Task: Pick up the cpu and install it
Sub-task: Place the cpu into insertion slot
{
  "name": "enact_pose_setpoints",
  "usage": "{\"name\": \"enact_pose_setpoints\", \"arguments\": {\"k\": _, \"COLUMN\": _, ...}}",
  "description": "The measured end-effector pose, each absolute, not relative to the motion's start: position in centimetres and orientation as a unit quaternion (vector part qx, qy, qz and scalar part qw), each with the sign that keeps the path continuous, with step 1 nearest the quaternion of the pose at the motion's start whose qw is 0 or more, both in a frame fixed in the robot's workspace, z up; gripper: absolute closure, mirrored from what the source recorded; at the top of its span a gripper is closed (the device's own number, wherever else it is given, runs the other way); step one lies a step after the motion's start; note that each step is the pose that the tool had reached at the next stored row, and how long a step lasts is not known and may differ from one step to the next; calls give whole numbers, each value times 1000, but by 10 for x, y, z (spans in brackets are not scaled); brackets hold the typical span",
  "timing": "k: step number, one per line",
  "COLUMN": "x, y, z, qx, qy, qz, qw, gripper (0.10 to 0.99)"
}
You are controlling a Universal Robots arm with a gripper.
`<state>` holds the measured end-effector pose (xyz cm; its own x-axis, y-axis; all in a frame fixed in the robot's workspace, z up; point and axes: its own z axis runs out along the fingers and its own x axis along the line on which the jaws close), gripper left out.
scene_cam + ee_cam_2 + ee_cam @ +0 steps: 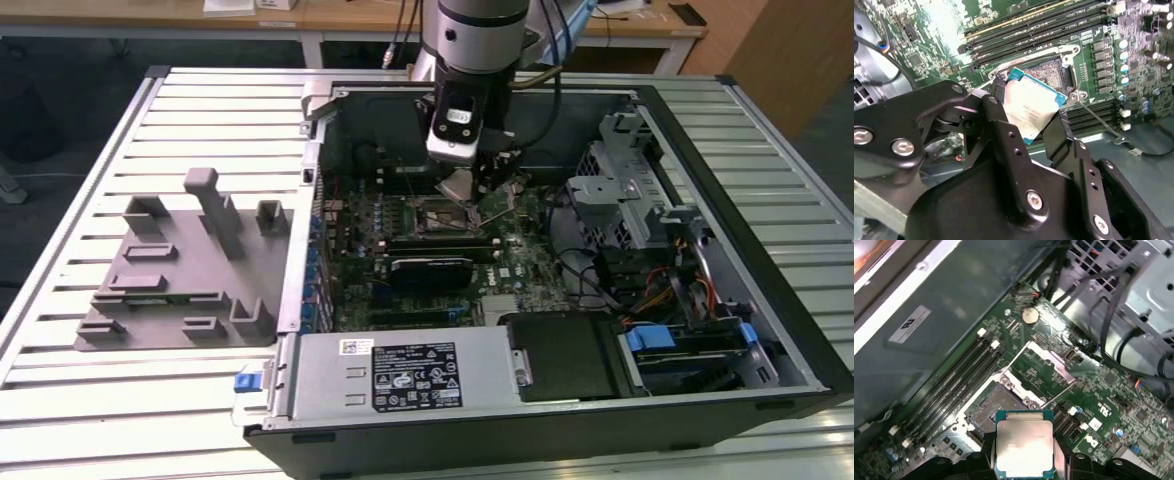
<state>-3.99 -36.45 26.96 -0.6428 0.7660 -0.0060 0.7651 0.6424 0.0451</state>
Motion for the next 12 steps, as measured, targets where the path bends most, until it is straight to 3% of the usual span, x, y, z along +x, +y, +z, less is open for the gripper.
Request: {"name": "enact_pose_setpoints", "arguments": {"k": 12, "x": -40, "y": -365, "z": 269, "qx": 505, "qy": 863, "qz": 18, "qw": 14, "gripper": 545}}
